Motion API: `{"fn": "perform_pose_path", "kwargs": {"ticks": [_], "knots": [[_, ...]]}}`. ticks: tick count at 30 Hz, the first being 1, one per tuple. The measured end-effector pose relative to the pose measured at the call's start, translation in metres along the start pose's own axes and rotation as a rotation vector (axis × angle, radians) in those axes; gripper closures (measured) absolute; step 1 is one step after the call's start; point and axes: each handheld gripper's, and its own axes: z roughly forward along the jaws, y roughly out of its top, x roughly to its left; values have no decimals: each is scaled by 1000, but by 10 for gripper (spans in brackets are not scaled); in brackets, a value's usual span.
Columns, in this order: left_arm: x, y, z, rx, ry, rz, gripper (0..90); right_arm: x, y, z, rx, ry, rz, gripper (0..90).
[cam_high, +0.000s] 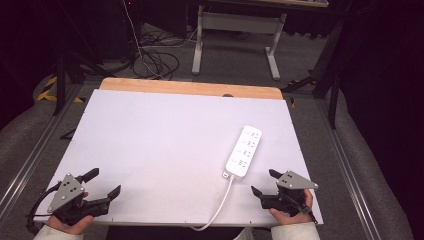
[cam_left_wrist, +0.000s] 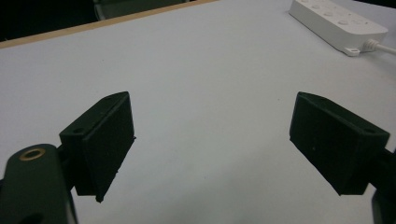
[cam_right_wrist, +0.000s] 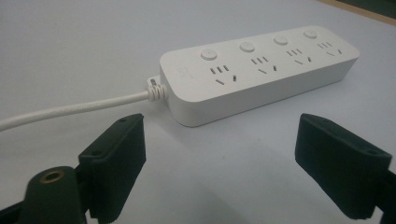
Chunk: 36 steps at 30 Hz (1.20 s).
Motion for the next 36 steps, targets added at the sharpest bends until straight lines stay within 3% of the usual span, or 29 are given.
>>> {"fn": "perform_pose_path", "kwargs": {"ticks": [5,10,36], "knots": [[-2,0,-1,-15,21,31,144,0,0,-1,-9,-1,2,167],[-2,0,-1,-14,19,29,148,-1,1,-1,-8,-25,7,167],[-2,0,-3,-27,40,34,150,-2,3,-1,-5,-6,13,171]]}}
